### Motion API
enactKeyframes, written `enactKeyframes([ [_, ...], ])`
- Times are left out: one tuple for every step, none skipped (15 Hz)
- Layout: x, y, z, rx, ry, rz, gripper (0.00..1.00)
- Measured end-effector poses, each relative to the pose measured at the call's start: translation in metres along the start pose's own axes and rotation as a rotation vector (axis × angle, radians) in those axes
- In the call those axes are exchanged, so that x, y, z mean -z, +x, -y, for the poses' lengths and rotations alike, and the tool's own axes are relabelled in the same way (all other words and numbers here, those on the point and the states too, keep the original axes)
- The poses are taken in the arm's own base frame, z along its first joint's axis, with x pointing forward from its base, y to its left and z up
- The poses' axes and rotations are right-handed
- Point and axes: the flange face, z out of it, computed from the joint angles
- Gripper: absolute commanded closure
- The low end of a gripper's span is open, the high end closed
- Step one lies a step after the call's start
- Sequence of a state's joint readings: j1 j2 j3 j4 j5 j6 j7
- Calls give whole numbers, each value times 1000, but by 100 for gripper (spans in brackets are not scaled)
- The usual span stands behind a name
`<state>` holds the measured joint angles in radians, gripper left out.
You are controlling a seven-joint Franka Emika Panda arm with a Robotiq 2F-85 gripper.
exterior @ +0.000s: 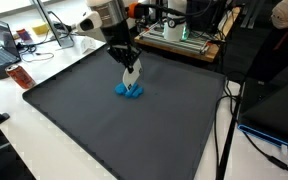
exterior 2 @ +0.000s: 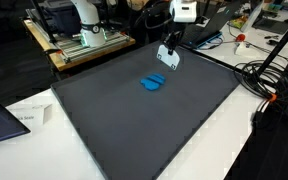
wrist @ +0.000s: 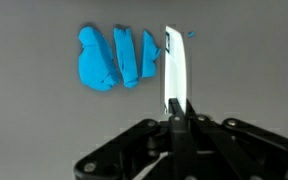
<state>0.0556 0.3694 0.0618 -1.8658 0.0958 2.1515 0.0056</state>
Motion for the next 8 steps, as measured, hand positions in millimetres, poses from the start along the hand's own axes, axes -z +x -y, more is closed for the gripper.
enactKeyframes([
  [-1, -3, -3, 13, 21, -7, 99],
  [-2, -5, -6, 27, 39, -9, 99],
  [-3, -6, -7, 41, 54, -12, 99],
  [-5, -8, -8, 56, 66, -12, 99],
  [-7, -8, -8, 72, 78, -13, 99],
  [-9, -9, -7, 87, 93, -15, 99],
  [-11, -10, -7, 100, 109, -16, 99],
  [-14, -12, -7, 111, 127, -17, 99],
])
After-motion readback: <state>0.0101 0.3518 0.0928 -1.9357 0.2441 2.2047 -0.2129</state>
